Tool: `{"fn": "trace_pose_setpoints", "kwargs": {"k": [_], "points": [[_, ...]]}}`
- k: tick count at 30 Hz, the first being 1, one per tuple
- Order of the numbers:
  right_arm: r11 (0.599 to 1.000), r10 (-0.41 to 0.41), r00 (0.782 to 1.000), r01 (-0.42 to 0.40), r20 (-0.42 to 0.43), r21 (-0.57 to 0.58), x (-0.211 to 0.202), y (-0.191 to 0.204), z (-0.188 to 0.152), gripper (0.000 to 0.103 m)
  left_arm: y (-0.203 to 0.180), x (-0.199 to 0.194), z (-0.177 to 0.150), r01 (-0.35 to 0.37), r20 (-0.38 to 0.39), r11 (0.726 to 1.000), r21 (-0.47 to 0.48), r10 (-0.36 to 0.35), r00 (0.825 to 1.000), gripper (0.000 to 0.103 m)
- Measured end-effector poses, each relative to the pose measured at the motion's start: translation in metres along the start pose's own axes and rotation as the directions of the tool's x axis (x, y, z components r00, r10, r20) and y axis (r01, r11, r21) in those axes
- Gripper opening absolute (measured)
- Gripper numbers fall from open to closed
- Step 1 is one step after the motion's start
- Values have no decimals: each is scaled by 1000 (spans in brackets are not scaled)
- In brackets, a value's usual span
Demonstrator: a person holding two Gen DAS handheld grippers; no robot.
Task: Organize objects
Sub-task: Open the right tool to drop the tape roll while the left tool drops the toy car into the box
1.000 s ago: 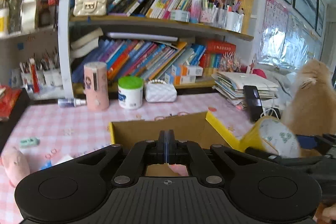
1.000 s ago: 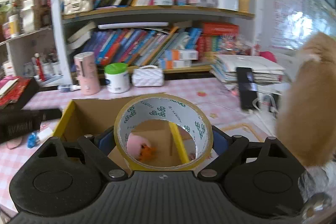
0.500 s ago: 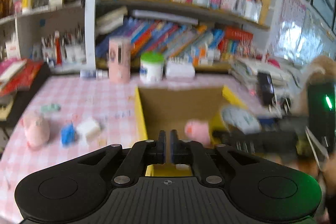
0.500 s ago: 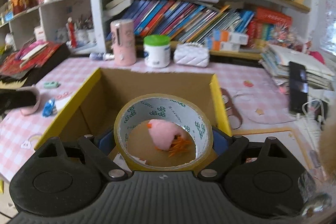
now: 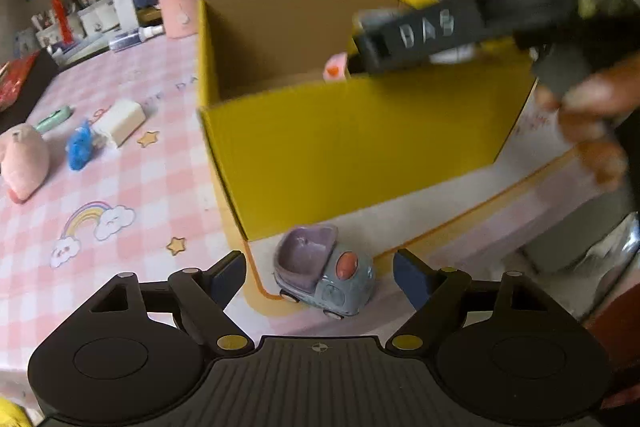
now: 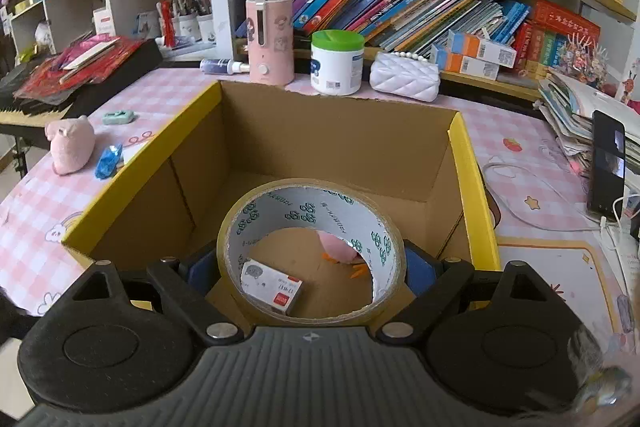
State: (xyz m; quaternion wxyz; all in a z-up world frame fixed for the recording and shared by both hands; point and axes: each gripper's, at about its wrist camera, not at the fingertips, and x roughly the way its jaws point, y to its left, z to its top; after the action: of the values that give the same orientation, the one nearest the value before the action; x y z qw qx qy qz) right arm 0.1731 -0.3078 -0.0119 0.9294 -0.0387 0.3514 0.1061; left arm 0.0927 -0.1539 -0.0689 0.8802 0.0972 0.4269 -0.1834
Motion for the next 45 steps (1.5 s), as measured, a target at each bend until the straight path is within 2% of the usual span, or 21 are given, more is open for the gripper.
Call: {"fn": "trace_pose_setpoints", "kwargs": {"k": [3, 6, 8, 9, 12, 16, 19, 23, 27, 31, 33, 37, 42, 45], "points": [[1000, 5, 1000, -5, -3, -10, -1, 0, -1, 90, -5, 14, -1, -30, -17, 999, 35, 30, 999, 82], [1000, 13, 1000, -13, -12, -9, 0, -1, 0, 90, -5, 20, -2, -17, -29, 999, 32, 18, 999, 81], [1000, 15, 1000, -15, -14, -14, 1, -1, 1, 90, -6, 24, -4, -11, -41, 999, 32, 12, 999, 72], [1000, 17, 1000, -17, -15, -13, 2, -1, 1, 90, -6, 25, -4, -3, -44, 999, 35, 5, 999, 64], [1000, 18, 999, -18, -26, 5, 4, -3, 2, 90, -7, 20, -3, -2, -38, 999, 40, 3, 999, 63], [999, 19, 999, -18, -35, 27, 7, -7, 2, 90, -2, -13, 3, 11, 41, 1000, 23, -12, 999, 63], [999, 11, 999, -10, -36, 38, 9, -11, 4, 90, 4, -51, 15, 29, 123, 1000, -1, -29, 992, 63], [998, 8, 1000, -6, -29, 57, 10, -17, 6, 90, 8, -91, 44, 41, 257, 999, -36, -30, 966, 63], [998, -4, 999, 6, -35, 58, 13, -21, 8, 90, 12, -89, 84, 43, 327, 998, -44, -27, 945, 63], [999, -38, 997, 39, -62, 21, 20, -25, 9, 90, -1, -57, 108, 10, 299, 999, 33, -20, 954, 63], [998, -55, 997, 54, -60, -17, 23, -25, 8, 90, -2, -33, 115, 25, 249, 999, 32, -32, 968, 63], [995, -49, 995, 41, -87, -91, 32, -22, 9, 90, 8, 3, 121, -2, 157, 1000, -25, 5, 988, 63], [992, -29, 994, 15, -108, -125, 39, -22, 12, 90, 12, 23, 125, -38, 105, 999, -5, 39, 994, 63], [991, -25, 993, 9, -114, -136, 42, -21, 13, 90, 15, 31, 128, -31, 86, 999, -10, 32, 996, 63]]}}
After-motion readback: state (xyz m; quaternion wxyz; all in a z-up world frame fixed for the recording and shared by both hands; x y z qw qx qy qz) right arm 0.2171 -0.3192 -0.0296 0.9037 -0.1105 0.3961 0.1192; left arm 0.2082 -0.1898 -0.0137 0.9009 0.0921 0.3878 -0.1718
